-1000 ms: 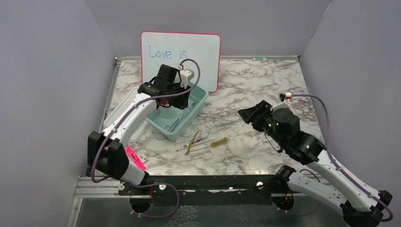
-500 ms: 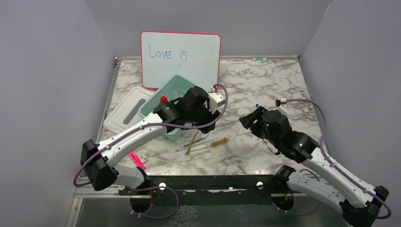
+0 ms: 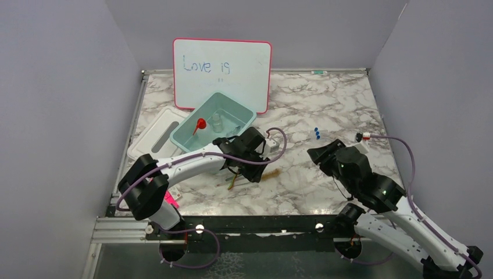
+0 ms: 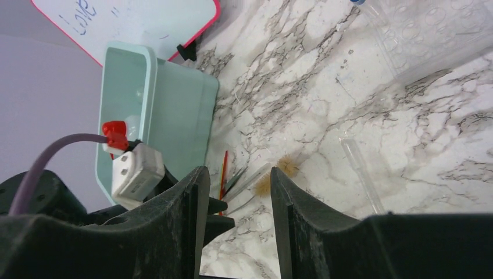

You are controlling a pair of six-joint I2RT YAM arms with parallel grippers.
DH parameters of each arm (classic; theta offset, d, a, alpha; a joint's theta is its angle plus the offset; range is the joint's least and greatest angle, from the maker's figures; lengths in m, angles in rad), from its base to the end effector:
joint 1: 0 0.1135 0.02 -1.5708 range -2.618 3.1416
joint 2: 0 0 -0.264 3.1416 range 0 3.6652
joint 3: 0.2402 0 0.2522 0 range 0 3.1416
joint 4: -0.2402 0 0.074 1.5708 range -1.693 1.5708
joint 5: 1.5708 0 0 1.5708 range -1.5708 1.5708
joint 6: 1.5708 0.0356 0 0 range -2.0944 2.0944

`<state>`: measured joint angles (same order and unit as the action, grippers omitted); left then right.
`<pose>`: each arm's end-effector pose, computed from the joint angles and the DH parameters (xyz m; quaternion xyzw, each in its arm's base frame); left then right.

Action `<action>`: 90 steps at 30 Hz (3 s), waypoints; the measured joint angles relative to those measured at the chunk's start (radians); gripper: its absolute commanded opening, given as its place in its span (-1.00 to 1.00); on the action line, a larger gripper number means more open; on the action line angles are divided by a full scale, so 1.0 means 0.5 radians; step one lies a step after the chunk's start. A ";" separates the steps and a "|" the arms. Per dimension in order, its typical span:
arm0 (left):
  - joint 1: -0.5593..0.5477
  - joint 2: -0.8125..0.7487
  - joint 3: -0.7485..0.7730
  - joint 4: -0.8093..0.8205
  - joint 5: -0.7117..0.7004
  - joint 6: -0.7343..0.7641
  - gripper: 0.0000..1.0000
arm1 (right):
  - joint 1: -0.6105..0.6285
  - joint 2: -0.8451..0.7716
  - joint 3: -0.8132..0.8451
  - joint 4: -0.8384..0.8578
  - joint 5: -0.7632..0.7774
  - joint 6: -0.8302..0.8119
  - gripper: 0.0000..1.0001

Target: Organize the chemistry lab equipment

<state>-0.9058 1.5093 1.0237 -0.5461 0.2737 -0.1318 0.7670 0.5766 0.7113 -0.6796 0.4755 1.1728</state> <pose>0.1800 -0.2452 0.2228 0.3940 0.8705 -0.2450 0.1639 0.1004 0.0741 0.2950 0.2839 0.8061 0.2774 0.4389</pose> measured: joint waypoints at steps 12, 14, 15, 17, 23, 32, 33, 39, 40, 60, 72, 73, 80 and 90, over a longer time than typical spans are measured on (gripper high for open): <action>-0.025 0.384 -0.001 0.118 -0.052 -0.014 -0.17 | 0.000 -0.145 0.021 -0.114 0.085 -0.026 -0.06; -0.029 0.408 0.004 0.118 -0.066 -0.012 -0.16 | 0.000 -0.157 0.027 -0.127 0.095 -0.029 -0.06; -0.031 0.408 0.004 0.124 -0.073 -0.013 -0.16 | 0.000 -0.161 0.031 -0.131 0.101 -0.030 -0.06; -0.040 0.408 0.004 0.125 -0.091 -0.008 -0.16 | 0.000 -0.165 0.037 -0.140 0.110 -0.036 -0.06; -0.054 0.412 0.005 0.124 -0.114 0.004 -0.32 | 0.000 -0.168 0.038 -0.144 0.118 -0.043 -0.07; -0.134 0.462 0.046 0.155 -0.193 0.050 -0.98 | 0.000 -0.169 0.040 -0.147 0.117 -0.040 -0.07; -0.145 0.471 0.056 0.155 -0.198 0.056 -1.00 | 0.000 -0.169 0.044 -0.150 0.117 -0.039 -0.07; -0.170 0.475 0.085 0.115 -0.197 0.086 -1.00 | 0.000 -0.162 0.154 -0.156 0.117 -0.043 -0.07; -0.170 0.475 0.088 0.108 -0.197 0.090 -1.00 | 0.000 -0.160 0.192 -0.156 0.117 -0.047 -0.07; 0.273 -0.324 0.749 -0.288 -0.508 0.363 -1.00 | 0.000 0.085 0.322 -0.189 -0.057 -0.249 -0.02; 0.779 -0.149 0.632 -0.366 -0.537 0.655 -1.00 | 0.000 0.616 0.268 0.005 -0.134 -0.323 -0.08; 0.793 -0.119 0.613 -0.372 -0.515 0.663 -1.00 | 0.000 0.652 0.249 0.030 -0.143 -0.341 -0.09; 0.931 0.151 0.584 -0.390 -0.271 0.686 -1.00 | 0.000 0.822 0.059 0.199 -0.237 -0.394 -0.11; 1.026 0.388 0.584 -0.394 -0.047 0.658 -0.54 | 0.000 0.880 0.014 0.323 -0.306 -0.397 -0.06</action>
<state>-0.3927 1.7035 1.3159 -0.7433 0.2501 0.1970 0.7670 1.0168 0.7181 -0.5179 0.3225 0.9741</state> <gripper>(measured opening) 0.126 0.454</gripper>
